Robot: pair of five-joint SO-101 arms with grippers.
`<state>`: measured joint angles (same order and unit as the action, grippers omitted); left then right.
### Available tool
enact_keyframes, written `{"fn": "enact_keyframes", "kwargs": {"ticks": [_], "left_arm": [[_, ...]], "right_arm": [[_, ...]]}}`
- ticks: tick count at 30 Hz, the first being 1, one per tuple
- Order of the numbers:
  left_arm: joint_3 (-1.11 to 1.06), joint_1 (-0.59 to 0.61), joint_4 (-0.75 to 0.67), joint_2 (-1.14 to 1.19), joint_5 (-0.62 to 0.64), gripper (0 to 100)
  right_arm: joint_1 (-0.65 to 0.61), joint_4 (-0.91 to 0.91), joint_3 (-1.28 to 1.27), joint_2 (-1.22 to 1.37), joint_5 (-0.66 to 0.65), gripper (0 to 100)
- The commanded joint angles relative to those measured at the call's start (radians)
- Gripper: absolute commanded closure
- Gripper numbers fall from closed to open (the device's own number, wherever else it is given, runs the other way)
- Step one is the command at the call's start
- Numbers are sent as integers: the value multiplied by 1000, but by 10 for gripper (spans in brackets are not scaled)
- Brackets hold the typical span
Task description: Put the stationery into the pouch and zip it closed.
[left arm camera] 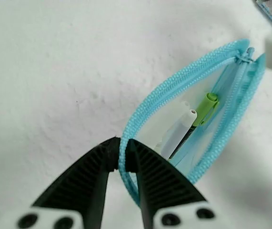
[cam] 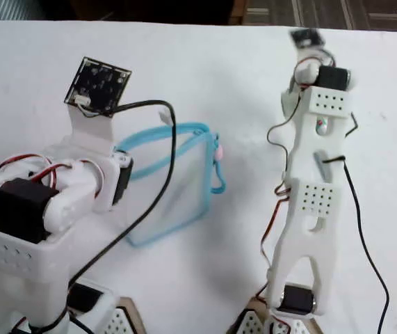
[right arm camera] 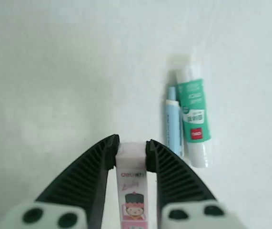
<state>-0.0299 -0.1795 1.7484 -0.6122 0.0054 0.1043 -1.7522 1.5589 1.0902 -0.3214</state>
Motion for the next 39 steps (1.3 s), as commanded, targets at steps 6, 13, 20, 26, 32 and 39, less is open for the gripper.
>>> {"fn": "enact_keyframes", "kwargs": {"ticks": [6, 13, 20, 26, 32, 39], "left_arm": [[-2, 3, 25, 37, -3, 977], [-2, 3, 25, 37, -5, 977], [-2, 3, 25, 37, -5, 977], [-2, 3, 25, 37, -5, 977], [-2, 3, 25, 37, -6, 977], [-2, 3, 25, 37, -6, 977]], "right_arm": [[-13, -22, -20, -344, 222, 982], [-19, -22, -841, -854, 253, 982], [-154, -19, -1717, -1374, 189, 982], [-332, -19, -1942, -1630, 166, 982], [-504, 85, -1889, -1771, 176, 981], [-506, 550, -1807, -1969, 465, 981]]}}
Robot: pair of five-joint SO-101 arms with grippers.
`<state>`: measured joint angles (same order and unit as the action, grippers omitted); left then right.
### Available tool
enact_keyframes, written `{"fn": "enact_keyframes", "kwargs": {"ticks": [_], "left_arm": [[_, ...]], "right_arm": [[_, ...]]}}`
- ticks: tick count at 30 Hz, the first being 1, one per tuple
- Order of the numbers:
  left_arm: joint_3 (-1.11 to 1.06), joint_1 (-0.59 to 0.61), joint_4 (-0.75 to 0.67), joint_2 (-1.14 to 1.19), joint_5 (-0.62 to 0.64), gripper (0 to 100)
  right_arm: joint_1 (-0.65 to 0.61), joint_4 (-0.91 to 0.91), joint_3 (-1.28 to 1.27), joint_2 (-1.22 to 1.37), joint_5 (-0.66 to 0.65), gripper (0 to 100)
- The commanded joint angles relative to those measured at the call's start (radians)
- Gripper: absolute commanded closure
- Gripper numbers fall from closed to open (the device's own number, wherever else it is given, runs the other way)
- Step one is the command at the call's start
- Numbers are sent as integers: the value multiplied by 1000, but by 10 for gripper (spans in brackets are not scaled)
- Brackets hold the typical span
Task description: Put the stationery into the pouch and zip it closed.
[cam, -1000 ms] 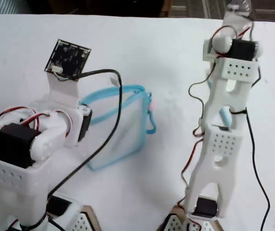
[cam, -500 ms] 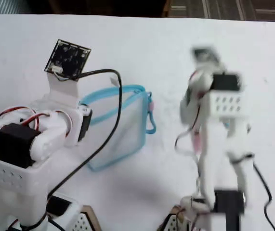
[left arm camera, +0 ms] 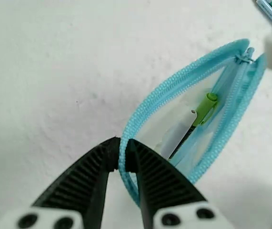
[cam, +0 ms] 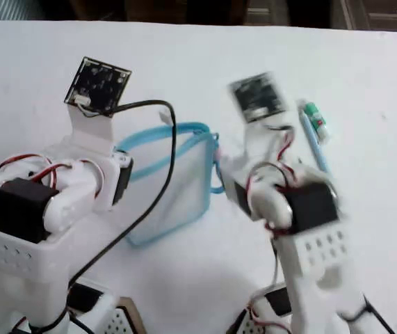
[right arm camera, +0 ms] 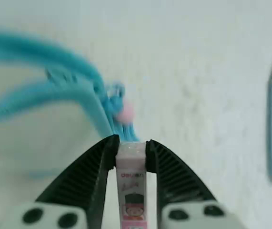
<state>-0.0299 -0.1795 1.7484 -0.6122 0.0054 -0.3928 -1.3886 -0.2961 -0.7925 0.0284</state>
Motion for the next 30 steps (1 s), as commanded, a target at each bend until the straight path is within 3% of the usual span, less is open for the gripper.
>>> {"fn": "enact_keyframes", "kwargs": {"ticks": [1, 8, 17, 30], "left_arm": [[-2, 3, 25, 37, -6, 977], [-2, 3, 25, 37, -6, 977], [-2, 3, 23, 37, -6, 977], [-2, 3, 21, 37, -6, 977]], "right_arm": [[-12, 249, 44, -117, 143, 981], [-27, 599, 3, -234, 295, 981], [-153, 898, -310, -292, 305, 981], [-209, 932, -460, -297, 313, 981]]}}
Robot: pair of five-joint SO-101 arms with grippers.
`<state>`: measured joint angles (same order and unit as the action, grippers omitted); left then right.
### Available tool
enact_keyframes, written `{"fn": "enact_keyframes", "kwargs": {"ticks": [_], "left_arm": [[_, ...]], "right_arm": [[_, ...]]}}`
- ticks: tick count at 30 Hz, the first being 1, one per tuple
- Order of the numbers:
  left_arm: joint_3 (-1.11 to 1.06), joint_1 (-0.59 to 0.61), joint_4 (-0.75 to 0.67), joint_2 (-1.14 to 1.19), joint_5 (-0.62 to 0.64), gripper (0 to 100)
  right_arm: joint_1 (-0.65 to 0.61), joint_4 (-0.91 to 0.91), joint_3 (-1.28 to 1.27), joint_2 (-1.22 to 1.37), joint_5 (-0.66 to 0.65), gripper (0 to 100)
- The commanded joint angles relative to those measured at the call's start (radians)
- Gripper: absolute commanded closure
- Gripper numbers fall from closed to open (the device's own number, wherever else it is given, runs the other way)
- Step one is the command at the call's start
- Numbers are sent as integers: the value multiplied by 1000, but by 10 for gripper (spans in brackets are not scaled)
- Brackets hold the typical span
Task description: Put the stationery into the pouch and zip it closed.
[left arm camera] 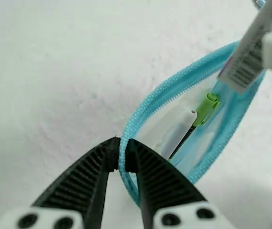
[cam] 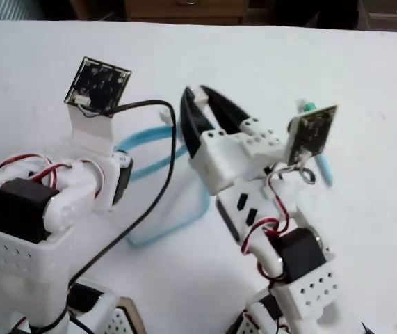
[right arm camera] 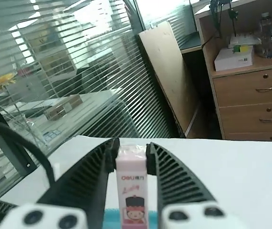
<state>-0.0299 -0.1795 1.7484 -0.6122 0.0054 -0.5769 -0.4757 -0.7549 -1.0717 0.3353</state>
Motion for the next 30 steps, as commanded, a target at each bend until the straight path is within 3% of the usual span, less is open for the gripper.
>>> {"fn": "enact_keyframes", "kwargs": {"ticks": [1, 14, 21, 30], "left_arm": [[-2, 3, 21, 37, -6, 977], [-2, 3, 20, 37, -6, 977], [-2, 3, 21, 37, -6, 977], [-2, 3, 23, 37, -6, 977]], "right_arm": [[-35, 16, -6, -18, 6, 981], [-94, -137, -2, -18, -12, 977], [-150, -142, -2, -18, -170, 764], [-27, -156, 23, -18, -166, 755]]}}
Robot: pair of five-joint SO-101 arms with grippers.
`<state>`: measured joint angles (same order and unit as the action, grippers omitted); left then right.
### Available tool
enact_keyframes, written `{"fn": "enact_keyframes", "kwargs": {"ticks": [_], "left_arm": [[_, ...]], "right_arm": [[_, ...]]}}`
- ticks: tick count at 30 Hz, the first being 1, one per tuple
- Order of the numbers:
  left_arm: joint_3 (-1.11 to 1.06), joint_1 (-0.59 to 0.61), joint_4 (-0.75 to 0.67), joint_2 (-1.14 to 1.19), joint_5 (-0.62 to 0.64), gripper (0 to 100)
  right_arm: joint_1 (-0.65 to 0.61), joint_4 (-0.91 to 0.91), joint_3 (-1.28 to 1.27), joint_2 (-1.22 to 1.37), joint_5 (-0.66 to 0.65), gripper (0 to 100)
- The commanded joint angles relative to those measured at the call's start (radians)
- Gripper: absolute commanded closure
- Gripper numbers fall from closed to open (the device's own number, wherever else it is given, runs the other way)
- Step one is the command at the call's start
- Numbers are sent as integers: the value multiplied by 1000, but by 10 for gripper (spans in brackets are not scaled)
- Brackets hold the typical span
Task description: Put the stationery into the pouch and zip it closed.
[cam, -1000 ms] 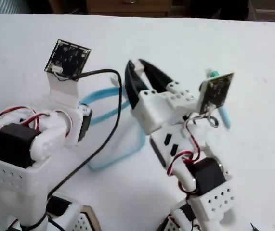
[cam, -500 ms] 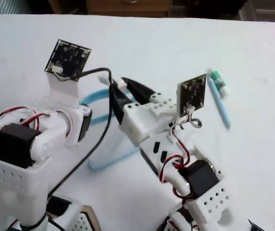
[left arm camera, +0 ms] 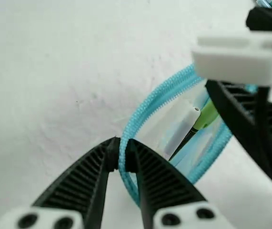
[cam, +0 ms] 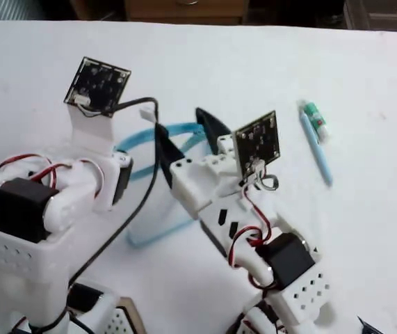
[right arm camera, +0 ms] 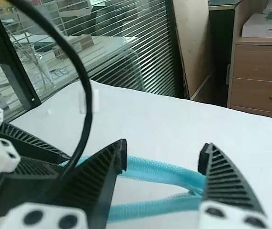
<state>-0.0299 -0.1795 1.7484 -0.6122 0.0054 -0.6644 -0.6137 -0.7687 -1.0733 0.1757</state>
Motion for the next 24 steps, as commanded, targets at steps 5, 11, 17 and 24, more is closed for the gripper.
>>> {"fn": "enact_keyframes", "kwargs": {"ticks": [5, 11, 17, 24], "left_arm": [[-2, 3, 23, 37, -6, 977], [-2, 3, 23, 37, -6, 977], [-2, 3, 23, 37, -6, 977], [-5, 3, 23, 37, -6, 977]], "right_arm": [[348, -124, 178, 64, -14, 755], [644, -283, 419, 414, -244, 755], [742, -469, 669, 719, -539, 755], [785, -550, 769, 997, -687, 755]]}}
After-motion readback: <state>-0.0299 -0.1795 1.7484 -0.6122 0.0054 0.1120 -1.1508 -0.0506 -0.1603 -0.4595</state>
